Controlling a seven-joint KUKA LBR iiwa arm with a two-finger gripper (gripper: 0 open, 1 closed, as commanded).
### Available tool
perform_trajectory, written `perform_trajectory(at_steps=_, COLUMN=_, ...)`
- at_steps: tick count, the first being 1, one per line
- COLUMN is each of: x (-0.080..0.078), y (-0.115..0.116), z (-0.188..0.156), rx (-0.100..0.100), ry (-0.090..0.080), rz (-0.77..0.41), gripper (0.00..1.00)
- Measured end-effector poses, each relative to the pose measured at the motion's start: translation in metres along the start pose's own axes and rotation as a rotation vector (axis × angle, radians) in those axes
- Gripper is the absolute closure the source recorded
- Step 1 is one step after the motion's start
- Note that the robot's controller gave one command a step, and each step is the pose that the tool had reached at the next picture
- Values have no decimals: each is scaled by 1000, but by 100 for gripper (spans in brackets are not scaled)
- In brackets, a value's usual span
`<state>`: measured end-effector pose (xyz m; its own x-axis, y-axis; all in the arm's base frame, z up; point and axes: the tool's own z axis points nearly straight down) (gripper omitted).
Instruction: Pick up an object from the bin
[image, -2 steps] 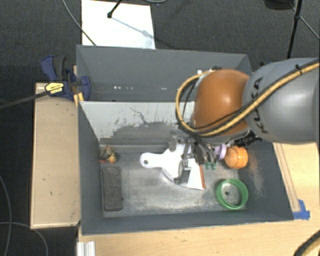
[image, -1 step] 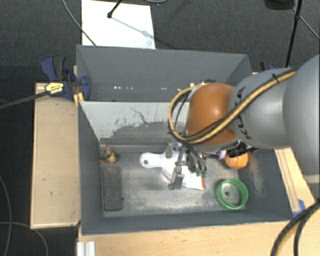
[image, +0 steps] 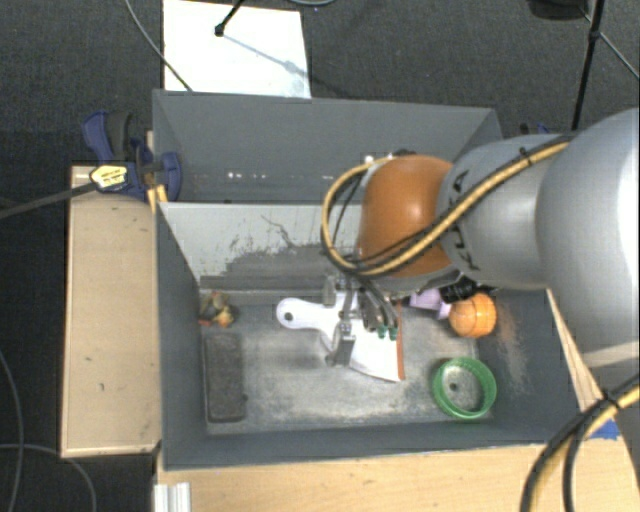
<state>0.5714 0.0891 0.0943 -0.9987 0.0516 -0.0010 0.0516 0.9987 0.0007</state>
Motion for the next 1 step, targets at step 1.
perform_trajectory(at_steps=1, x=-9, y=13, z=18, rx=-8, ry=-17, rz=-117, gripper=100)
